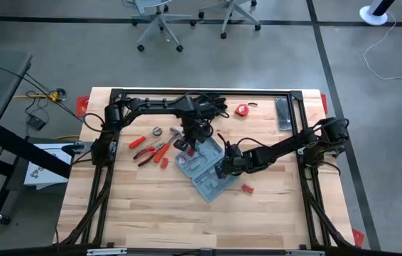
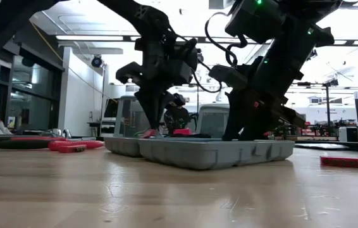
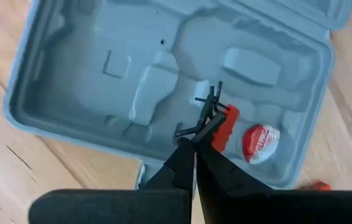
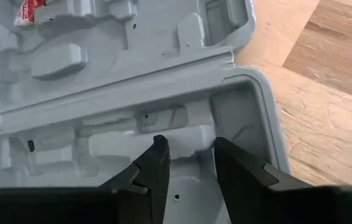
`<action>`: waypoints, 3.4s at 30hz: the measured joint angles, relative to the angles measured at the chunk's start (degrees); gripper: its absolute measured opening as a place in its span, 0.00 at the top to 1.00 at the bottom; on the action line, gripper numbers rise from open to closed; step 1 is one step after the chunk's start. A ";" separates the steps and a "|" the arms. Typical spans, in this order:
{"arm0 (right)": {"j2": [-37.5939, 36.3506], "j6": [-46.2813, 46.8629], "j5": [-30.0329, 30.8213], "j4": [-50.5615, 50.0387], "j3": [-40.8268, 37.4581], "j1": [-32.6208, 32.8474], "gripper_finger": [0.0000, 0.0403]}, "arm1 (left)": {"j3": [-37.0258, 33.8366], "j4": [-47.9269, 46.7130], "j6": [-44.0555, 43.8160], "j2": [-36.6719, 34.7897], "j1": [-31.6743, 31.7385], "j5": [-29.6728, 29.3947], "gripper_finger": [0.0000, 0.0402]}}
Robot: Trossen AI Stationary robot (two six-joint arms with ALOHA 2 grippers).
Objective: Prefit tool cases
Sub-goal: Put the set of hex keys into the tool case
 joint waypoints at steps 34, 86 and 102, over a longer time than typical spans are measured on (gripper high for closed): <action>0.02 -0.02 0.02 1.90 -0.02 0.00 0.71 | -0.07 2.11 -15.56 -1.60 0.92 -1.70 0.75; -0.78 -39.93 -28.27 4.00 8.91 -18.43 1.00 | -49.88 47.45 -84.45 -43.41 -13.21 -15.84 1.00; 2.56 -45.36 -28.89 -6.02 8.78 -22.20 1.00 | -49.88 39.47 -96.35 -34.23 -24.45 -19.90 1.00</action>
